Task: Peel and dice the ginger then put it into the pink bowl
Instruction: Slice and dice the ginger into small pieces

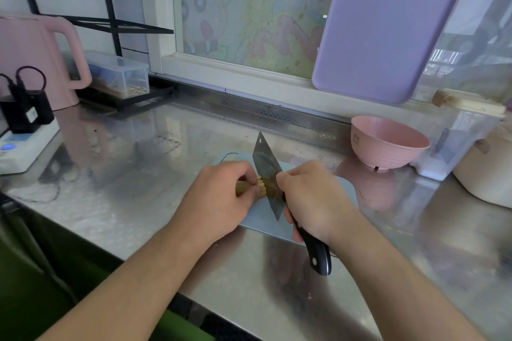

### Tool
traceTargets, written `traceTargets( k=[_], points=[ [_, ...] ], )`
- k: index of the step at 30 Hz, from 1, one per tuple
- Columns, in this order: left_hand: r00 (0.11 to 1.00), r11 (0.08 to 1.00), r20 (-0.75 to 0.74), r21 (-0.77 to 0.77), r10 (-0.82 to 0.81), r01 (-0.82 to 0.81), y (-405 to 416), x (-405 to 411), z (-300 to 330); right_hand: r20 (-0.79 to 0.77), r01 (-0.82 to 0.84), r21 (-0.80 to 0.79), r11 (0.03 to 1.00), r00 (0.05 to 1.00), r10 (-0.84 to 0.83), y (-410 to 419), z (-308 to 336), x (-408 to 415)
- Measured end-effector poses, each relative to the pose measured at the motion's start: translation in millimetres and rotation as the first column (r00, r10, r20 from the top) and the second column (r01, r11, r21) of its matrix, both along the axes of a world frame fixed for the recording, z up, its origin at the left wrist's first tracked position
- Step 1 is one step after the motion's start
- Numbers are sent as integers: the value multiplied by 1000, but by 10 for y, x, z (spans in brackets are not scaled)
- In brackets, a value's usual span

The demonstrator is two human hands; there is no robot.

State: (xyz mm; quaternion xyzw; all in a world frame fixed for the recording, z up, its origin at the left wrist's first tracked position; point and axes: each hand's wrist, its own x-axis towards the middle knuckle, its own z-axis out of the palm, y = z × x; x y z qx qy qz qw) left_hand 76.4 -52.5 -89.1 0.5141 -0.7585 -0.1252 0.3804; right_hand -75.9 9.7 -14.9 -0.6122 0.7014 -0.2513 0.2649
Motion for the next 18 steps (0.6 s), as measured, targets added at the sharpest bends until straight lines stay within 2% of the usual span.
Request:
traceTargets(
  k=[3, 6, 18],
  points=[
    [999, 1000, -37, 16, -13, 14, -4, 16, 0, 131, 62, -53, 997, 990, -55, 35, -11, -90],
    [1000, 1000, -10, 2, 1, -1, -5, 18, 6, 224, 66, -49, 997, 973, -53, 73, 53, -102],
    [999, 999, -16, -13, 45, -45, -8, 3, -5, 175, 16, -56, 998, 985, -6, 67, 28, -120]
  ],
)
